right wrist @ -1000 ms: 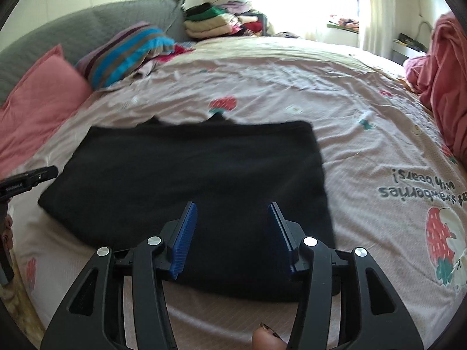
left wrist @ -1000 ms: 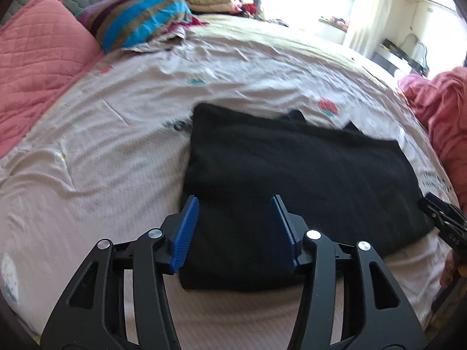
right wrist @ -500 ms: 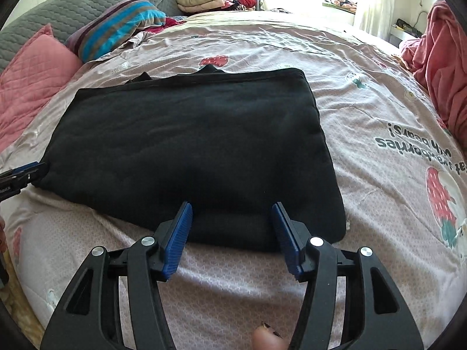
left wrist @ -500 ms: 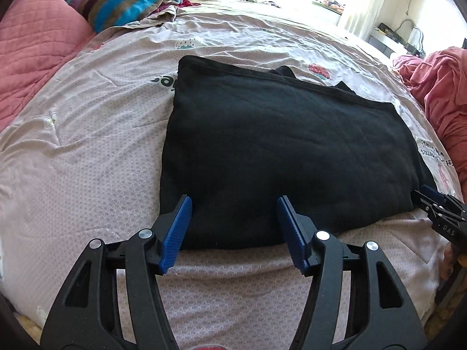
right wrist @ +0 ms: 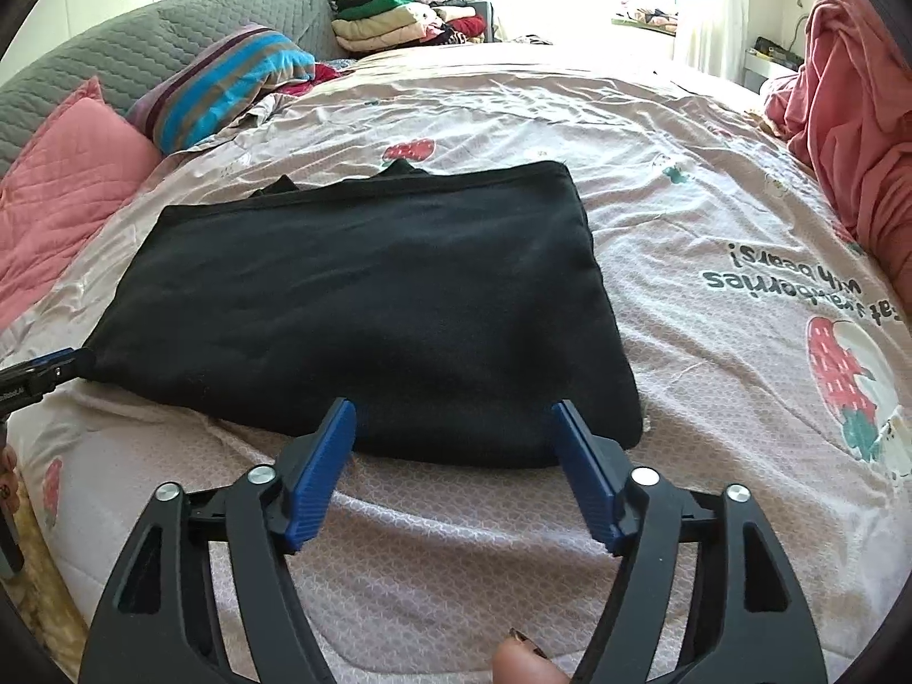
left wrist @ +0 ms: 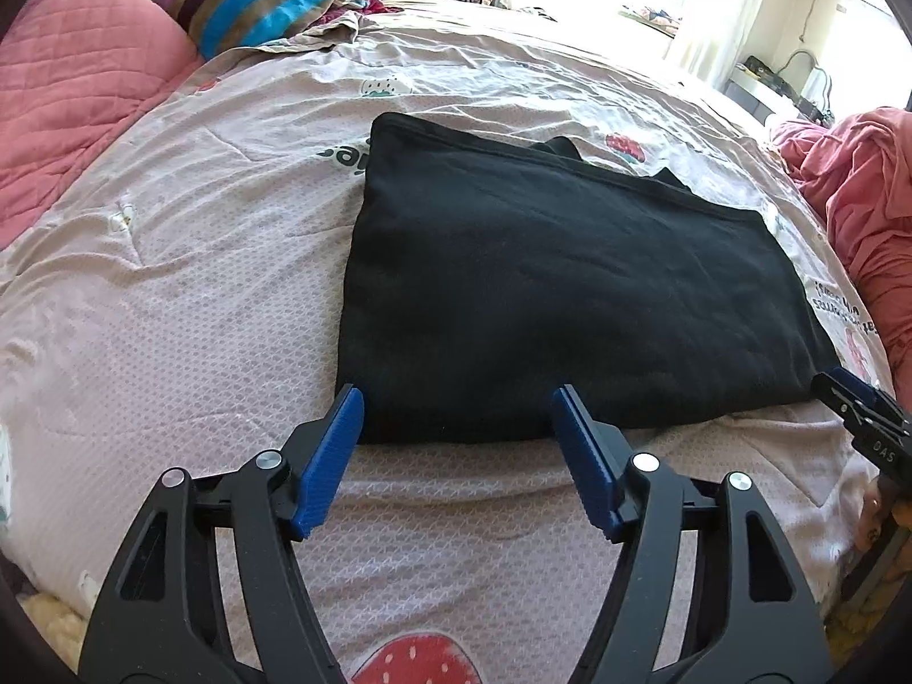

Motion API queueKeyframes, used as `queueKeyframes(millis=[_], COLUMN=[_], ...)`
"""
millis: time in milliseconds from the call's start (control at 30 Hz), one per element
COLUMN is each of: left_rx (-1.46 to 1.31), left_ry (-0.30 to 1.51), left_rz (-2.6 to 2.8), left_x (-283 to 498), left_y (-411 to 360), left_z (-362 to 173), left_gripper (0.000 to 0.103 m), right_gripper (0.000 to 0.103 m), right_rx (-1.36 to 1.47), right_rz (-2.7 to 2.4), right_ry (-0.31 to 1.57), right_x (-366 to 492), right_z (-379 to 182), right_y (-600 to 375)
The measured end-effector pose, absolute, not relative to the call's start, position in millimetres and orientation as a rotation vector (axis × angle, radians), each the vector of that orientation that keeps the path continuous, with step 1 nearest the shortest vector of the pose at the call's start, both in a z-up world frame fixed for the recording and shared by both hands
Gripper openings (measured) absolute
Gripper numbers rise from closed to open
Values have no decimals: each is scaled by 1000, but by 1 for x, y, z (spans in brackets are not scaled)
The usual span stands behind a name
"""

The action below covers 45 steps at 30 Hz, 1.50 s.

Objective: Fold small clothes

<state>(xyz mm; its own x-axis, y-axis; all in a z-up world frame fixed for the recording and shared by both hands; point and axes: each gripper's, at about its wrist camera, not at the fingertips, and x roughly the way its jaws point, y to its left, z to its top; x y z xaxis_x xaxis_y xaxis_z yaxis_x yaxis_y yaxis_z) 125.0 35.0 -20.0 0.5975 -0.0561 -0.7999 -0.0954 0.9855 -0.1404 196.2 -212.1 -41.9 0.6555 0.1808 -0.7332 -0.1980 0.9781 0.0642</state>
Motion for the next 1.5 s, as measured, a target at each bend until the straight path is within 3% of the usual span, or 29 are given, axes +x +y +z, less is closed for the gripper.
queueKeyframes(millis=[133, 233, 300, 600, 1500], left_rx=[-176, -176, -171, -141, -234], left_ry=[927, 923, 920, 898, 841], left_rz=[22, 20, 22, 42, 164], left_x=[119, 116, 114, 101, 61], left_y=[34, 32, 32, 32, 94], left_z=[-18, -16, -14, -4, 13], left_gripper=[64, 69, 75, 93, 93], right_gripper=[82, 84, 94, 97, 98], right_rx=[-23, -31, -33, -49, -176], right_rz=[210, 200, 199, 204, 388], right_ry=[813, 801, 795, 767, 720], right_x=[190, 187, 184, 175, 156], right_z=[-37, -33, -31, -20, 1], right_y=[-214, -213, -212, -205, -100])
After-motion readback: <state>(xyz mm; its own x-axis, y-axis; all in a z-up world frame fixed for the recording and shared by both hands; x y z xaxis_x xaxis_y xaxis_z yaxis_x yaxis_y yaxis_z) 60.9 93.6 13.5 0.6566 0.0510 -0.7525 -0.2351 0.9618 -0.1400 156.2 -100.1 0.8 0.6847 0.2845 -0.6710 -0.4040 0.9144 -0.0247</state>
